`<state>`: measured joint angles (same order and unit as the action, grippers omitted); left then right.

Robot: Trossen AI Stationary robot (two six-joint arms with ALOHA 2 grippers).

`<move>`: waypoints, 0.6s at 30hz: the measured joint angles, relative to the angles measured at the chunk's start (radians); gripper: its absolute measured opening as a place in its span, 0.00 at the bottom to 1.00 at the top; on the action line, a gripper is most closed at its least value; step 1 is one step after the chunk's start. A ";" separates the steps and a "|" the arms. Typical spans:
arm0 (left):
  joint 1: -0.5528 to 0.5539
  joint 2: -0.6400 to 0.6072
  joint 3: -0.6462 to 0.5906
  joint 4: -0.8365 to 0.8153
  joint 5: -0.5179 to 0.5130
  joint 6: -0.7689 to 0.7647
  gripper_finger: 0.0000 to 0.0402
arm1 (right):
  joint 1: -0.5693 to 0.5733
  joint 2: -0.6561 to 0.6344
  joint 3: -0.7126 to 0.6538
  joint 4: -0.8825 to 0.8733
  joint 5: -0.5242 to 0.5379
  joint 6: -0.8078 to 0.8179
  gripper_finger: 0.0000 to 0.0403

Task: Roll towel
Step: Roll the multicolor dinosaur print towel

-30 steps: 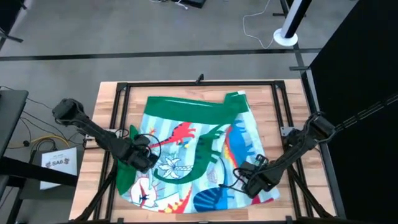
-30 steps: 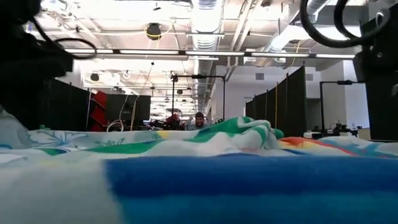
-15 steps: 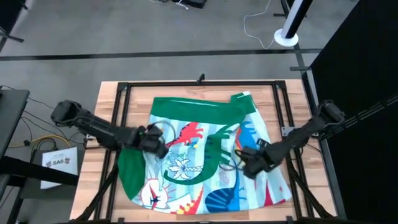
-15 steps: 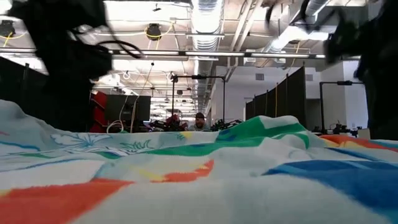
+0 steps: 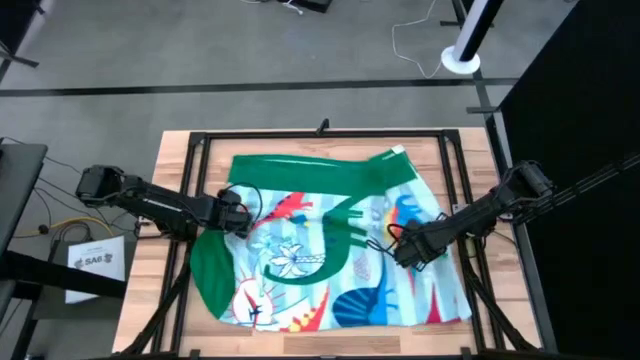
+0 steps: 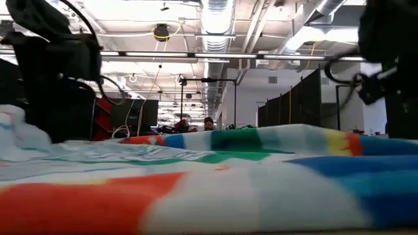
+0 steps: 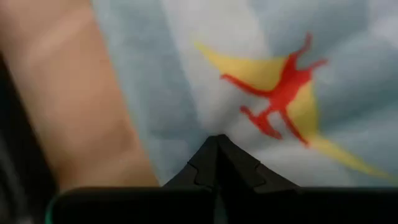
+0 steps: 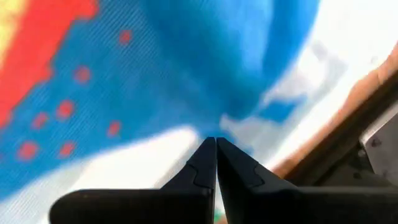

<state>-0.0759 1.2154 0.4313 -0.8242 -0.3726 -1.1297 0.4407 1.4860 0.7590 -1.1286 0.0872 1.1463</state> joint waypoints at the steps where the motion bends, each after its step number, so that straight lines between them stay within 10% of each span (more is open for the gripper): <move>1: 0.003 -0.035 0.010 -0.016 0.013 0.002 0.00 | -0.006 -0.022 0.005 0.006 0.021 -0.015 0.00; 9: 0.092 -0.230 0.031 0.002 -0.072 0.105 0.00 | -0.254 -0.099 -0.022 0.203 0.259 -0.364 0.00; 18: 0.211 -0.226 -0.147 0.163 -0.042 0.159 0.00 | -0.657 -0.058 -0.123 0.397 0.231 -0.654 0.00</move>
<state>0.1349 0.9898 0.2847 -0.6613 -0.4149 -0.9704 -0.2162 1.4277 0.6357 -0.7321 0.3180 0.4920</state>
